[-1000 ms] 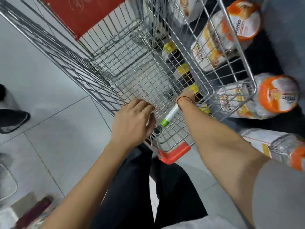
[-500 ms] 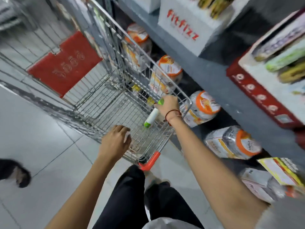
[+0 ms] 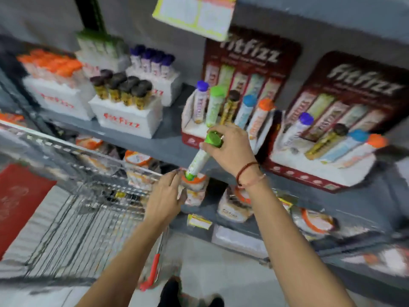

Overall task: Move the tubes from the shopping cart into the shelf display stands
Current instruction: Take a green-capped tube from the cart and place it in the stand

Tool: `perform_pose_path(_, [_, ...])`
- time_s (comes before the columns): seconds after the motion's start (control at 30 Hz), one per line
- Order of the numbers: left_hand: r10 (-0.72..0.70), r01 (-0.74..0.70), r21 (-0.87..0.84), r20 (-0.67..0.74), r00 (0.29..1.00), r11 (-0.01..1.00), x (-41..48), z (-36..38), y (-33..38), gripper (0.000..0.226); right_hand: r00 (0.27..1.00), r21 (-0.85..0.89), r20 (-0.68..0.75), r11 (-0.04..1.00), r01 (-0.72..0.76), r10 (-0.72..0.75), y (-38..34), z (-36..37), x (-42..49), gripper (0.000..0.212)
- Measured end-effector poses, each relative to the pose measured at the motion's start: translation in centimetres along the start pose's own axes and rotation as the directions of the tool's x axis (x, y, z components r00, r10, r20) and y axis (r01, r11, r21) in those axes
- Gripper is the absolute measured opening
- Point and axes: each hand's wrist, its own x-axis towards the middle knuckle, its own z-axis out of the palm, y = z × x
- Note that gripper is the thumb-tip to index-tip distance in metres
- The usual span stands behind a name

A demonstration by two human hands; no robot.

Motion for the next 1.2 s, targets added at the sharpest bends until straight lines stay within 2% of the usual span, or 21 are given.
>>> perform_pose_path(0.13, [0.166, -0.166, 0.026, 0.029, 0.986, 0.986, 3.1, 1.6, 4.2, 0.049, 0.996, -0.036, -0.079, 0.999, -0.032, 0.029, 2.7, -5.6, -0.8, 0.037])
perform_pose_path(0.23, [0.205, -0.212, 0.065, 0.095, 0.974, 0.975, 4.4, 3.1, 6.6, 0.057, 0.992, -0.053, -0.122, 0.998, -0.044, 0.037, 4.7, -9.0, -1.7, 0.035])
perform_pose_path(0.37, [0.295, -0.309, 0.056, 0.182, 0.938, 0.949, 5.7, 5.3, 8.8, 0.064, 0.995, -0.112, -0.068, 0.991, -0.079, 0.072, 7.3, -12.8, -3.0, 0.030])
perform_pose_path(0.5, [0.354, -0.399, 0.134, 0.270, 0.895, 0.907, 5.9, 7.3, 9.7, 0.067, 0.993, -0.166, -0.033, 0.979, -0.120, 0.116, 8.9, -15.6, -3.7, 0.031])
perform_pose_path(0.6, [0.355, -0.416, 0.192, 0.285, 0.890, 0.889, 5.7, 8.0, 9.6, 0.067, 0.990, -0.165, -0.058, 0.977, -0.137, 0.129, 9.8, -16.6, -3.8, 0.032])
perform_pose_path(0.83, [0.366, -0.433, 0.196, 0.304, 0.880, 0.880, 5.8, 8.0, 9.2, 0.071, 0.984, -0.139, -0.074, 0.976, -0.168, 0.159, 12.0, -17.0, -2.6, 0.012])
perform_pose_path(0.9, [0.363, -0.432, 0.197, 0.307, 0.880, 0.880, 5.9, 8.1, 9.2, 0.072, 0.986, -0.168, -0.057, 0.972, -0.163, 0.155, 12.4, -17.3, -2.2, 0.015])
perform_pose_path(1.1, [0.360, -0.421, 0.180, 0.293, 0.886, 0.889, 5.8, 8.2, 9.0, 0.073, 0.992, -0.299, 0.020, 0.947, -0.116, 0.128, 12.7, -18.0, -0.9, 0.044])
perform_pose_path(1.2, [0.358, -0.420, 0.183, 0.293, 0.887, 0.889, 5.8, 8.4, 8.9, 0.073, 0.993, -0.344, 0.034, 0.934, -0.093, 0.112, 12.9, -18.3, 0.0, 0.047])
